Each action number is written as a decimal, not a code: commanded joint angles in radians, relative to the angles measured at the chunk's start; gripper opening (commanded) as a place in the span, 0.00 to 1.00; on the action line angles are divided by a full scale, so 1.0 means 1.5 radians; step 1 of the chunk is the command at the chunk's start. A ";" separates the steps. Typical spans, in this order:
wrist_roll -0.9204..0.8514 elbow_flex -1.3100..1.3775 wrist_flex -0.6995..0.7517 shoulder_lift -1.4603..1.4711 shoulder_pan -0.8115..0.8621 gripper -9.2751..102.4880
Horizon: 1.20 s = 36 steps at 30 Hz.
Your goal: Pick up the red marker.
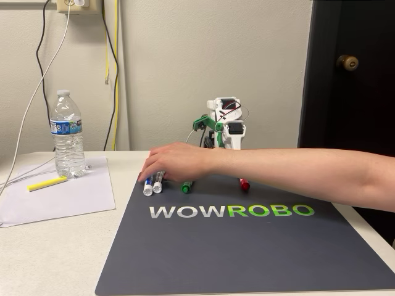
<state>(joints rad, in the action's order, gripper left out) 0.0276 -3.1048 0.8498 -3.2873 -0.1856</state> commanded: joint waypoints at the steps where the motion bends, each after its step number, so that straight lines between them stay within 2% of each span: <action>1: 0.000 0.003 -0.009 -0.004 -0.002 0.08; 8: -0.050 0.036 0.022 -0.004 -0.005 0.08; 13: -0.007 0.105 -0.016 -0.005 0.004 0.08; 18: -0.045 0.207 -0.028 0.072 0.004 0.08; 22: -0.165 0.383 0.010 0.265 -0.017 0.08; 29: -0.493 0.701 0.197 0.597 -0.044 0.08; 36: -0.725 0.724 0.278 0.666 -0.042 0.08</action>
<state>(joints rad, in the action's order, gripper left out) -0.9373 -2.0709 1.2349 -2.3056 -0.2470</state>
